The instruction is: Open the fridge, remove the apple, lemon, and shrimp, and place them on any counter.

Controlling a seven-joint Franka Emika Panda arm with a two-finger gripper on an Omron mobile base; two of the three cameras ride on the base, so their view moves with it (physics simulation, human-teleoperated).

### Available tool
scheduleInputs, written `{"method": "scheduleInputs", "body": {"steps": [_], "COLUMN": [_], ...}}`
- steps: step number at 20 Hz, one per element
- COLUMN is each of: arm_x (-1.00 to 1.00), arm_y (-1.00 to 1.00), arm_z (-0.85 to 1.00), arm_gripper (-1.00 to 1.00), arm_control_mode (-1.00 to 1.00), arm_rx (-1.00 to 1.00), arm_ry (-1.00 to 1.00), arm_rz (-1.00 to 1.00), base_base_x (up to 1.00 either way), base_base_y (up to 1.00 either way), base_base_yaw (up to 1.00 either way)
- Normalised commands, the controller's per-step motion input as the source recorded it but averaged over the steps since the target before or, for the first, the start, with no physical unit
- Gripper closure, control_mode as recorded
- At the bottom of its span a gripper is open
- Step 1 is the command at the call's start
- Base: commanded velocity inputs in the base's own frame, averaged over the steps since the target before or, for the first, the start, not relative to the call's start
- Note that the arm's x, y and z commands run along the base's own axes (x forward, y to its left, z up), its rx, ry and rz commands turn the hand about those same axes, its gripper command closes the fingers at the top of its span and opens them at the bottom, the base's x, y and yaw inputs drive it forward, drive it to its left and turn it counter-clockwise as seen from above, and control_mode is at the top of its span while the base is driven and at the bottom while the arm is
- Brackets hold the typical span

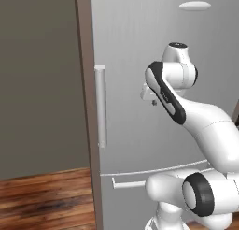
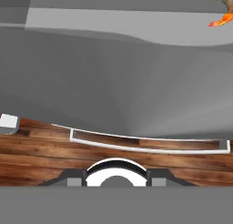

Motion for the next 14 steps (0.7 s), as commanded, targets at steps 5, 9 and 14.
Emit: {"method": "scheduleInputs", "body": {"steps": [5,9,14], "arm_x": [0.0,0.0,0.0], "arm_y": [0.0,0.0,0.0], "arm_z": [0.0,0.0,0.0], "arm_gripper": [-1.0,-1.0,-1.0], "arm_control_mode": [1.0,1.0,1.0], "arm_rx": [0.0,0.0,0.0], "arm_ry": [0.0,0.0,0.0], "arm_rz": [0.0,0.0,0.0], "base_base_x": [-0.18,-0.67,-0.7], "base_base_y": [0.0,0.09,0.31], "base_base_yaw": [0.0,0.0,0.0]}}
